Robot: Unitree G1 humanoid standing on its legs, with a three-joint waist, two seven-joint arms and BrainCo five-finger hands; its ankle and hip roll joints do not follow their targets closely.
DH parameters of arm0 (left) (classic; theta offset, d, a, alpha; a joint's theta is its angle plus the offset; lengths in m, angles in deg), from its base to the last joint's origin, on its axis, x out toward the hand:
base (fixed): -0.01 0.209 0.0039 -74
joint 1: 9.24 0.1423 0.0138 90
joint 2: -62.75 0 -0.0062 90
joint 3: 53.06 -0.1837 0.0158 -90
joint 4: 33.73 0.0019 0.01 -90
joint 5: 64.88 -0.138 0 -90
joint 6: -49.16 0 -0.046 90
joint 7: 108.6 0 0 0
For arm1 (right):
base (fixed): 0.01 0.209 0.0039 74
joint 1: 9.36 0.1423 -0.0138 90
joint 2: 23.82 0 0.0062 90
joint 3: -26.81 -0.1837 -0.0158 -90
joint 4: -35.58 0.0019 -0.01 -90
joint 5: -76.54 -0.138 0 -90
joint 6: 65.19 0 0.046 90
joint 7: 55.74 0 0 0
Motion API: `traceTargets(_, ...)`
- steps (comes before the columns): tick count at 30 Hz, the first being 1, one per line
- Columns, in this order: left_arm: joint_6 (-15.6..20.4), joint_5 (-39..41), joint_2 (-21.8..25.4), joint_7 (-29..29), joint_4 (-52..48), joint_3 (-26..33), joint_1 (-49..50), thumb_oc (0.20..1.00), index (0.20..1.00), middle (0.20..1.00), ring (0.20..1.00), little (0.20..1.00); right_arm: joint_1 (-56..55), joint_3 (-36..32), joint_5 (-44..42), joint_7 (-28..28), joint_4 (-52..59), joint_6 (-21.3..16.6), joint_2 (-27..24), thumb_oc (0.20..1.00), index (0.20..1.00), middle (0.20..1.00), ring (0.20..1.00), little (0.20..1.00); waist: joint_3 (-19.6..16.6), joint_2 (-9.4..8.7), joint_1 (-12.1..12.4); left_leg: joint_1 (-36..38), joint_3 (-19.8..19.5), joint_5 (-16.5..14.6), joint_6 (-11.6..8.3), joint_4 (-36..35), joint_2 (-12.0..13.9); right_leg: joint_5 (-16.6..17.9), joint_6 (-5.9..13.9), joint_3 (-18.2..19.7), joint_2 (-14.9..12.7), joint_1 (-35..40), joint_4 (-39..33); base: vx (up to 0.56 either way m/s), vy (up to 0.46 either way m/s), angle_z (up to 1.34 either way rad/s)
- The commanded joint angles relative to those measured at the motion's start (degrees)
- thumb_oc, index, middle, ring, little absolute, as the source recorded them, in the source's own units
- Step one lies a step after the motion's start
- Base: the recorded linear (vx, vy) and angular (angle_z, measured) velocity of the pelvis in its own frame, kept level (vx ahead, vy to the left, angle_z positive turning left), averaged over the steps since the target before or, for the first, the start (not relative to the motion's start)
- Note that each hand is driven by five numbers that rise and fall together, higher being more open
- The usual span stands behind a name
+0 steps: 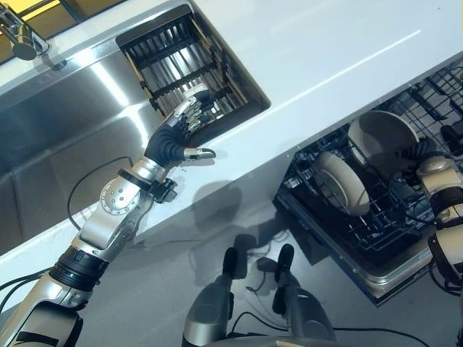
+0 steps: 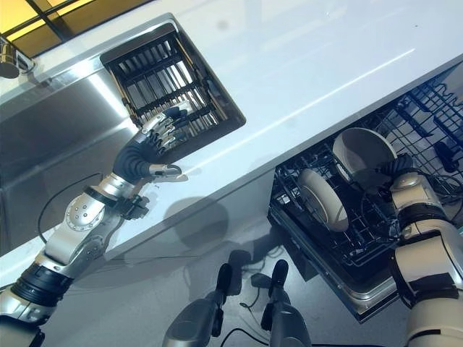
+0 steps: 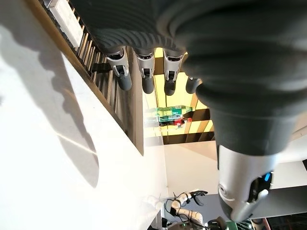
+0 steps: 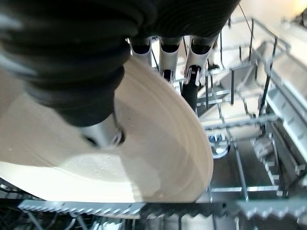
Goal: Pick up plates and place into dishwasher.
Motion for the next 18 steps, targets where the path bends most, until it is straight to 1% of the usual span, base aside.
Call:
traceTargets(1, 2.7, 1.1, 0.7, -0.7, -2.1, -1.1, -1.6, 1.0, 1.0, 1.0, 1.0, 1.0, 3.9, -0.5, -6.6, -7.3, 5.2, -6.9, -0.3, 1.0, 1.0, 1.0, 1.0, 1.0, 1.2, 1.56, 0.2, -4.2, 3.6, -1.6, 1.21, 0.3, -1.8, -8.6, 1.35, -1.3, 0.9, 1.3, 3.8, 0.04, 0.05, 0.0)
traceTargets(3, 3.0, 1.1, 0.4, -0.9, -2.3, -0.6, -0.4, 1.0, 1.0, 1.0, 1.0, 1.0, 2.0, -3.1, -5.7, -11.0, 7.5, -9.0, -0.5, 1.0, 1.0, 1.0, 1.0, 1.0, 0.8, 1.36, -0.1, -3.7, 3.7, -1.9, 1.26, 0.3, -1.8, -8.7, 1.42, -1.1, 1.0, 1.7, 3.8, 0.04, 0.044, 0.0)
traceTargets(6, 3.7, 0.1, -1.0, -0.8, -3.2, -0.2, 2.6, 1.0, 1.0, 1.0, 1.0, 1.0, -3.4, -8.5, -6.7, -19.8, 12.6, -12.1, -0.2, 1.0, 1.0, 1.0, 1.0, 1.0, -0.5, 0.75, -0.8, -2.3, 4.1, -2.6, 1.52, 0.4, -1.8, -8.8, 1.63, -0.6, 1.1, 2.6, 3.9, 0.08, 0.053, 0.01)
traceTargets(7, 3.9, -0.2, -1.5, -0.6, -3.5, -0.2, 3.5, 1.0, 1.0, 1.0, 1.0, 1.0, -5.6, -10.5, -7.0, -23.3, 14.6, -13.0, 0.4, 1.0, 1.0, 1.0, 1.0, 1.0, -1.0, 0.54, -1.2, -1.8, 4.4, -3.0, 1.66, 0.4, -1.7, -8.8, 1.69, -0.3, 1.1, 3.0, 4.0, 0.09, 0.054, 0.01)
traceTargets(9, 4.1, -1.1, -2.2, 0.2, -3.8, -0.6, 4.4, 1.0, 1.0, 1.0, 1.0, 1.0, -9.0, -13.1, -7.2, -27.5, 17.9, -14.5, 1.8, 1.0, 1.0, 1.0, 1.0, 1.0, -1.8, 0.18, -1.6, -1.1, 4.8, -3.4, 1.9, 0.5, -1.8, -8.9, 1.72, 0.3, 1.2, 3.4, 4.0, 0.08, 0.054, -0.02)
traceTargets(10, 4.2, -1.5, -2.8, 0.3, -4.0, -0.7, 5.0, 1.0, 1.0, 1.0, 1.0, 1.0, -11.2, -14.6, -7.0, -30.2, 19.9, -16.0, 2.9, 1.0, 1.0, 1.0, 1.0, 1.0, -2.4, 0.03, -2.0, -0.7, 5.1, -3.6, 2.08, 0.7, -1.8, -8.9, 1.69, 0.6, 1.2, 3.8, 4.1, 0.1, 0.052, -0.05)
traceTargets(11, 4.3, -1.9, -3.1, 0.6, -4.0, -1.0, 5.4, 1.0, 1.0, 1.0, 1.0, 1.0, -12.8, -15.5, -5.9, -32.2, 21.5, -16.8, 3.7, 1.0, 1.0, 1.0, 1.0, 1.0, -2.8, -0.11, -2.2, -0.4, 5.3, -3.8, 2.17, 0.8, -1.7, -9.0, 1.69, 1.0, 1.2, 4.0, 4.2, 0.1, 0.049, -0.09)
traceTargets(15, 4.4, -3.0, -4.4, 1.5, -3.9, -1.2, 6.6, 1.0, 1.0, 1.0, 1.0, 1.0, -18.1, -17.9, -2.6, -37.0, 26.0, -18.8, 6.0, 1.0, 1.0, 1.0, 1.0, 1.0, -3.6, -0.27, -3.0, 0.5, 5.9, -4.6, 2.62, 1.5, -1.8, -9.4, 1.65, 2.2, 1.4, 4.7, 4.7, 0.08, 0.048, -0.15)
traceTargets(17, 3.9, -3.3, -5.3, 1.6, -4.0, -1.0, 7.4, 1.0, 1.0, 1.0, 1.0, 1.0, -21.0, -19.6, -1.3, -39.7, 27.7, -20.2, 7.8, 1.0, 1.0, 1.0, 1.0, 1.0, -4.0, -0.32, -3.6, 0.6, 6.7, -5.6, 3.02, 3.1, -1.8, -10.0, 1.28, 2.7, 1.5, 4.9, 5.7, 0.06, 0.055, -0.09)
traceTargets(18, 3.8, -3.5, -5.6, 1.5, -3.9, -1.0, 7.5, 1.0, 1.0, 1.0, 1.0, 1.0, -21.7, -20.1, -1.1, -40.1, 28.2, -20.5, 8.2, 1.0, 1.0, 1.0, 1.0, 1.0, -4.0, -0.38, -3.6, 0.5, 6.7, -6.1, 3.13, 4.0, -1.9, -10.4, 1.17, 2.9, 1.5, 4.9, 6.3, 0.04, 0.043, -0.07)
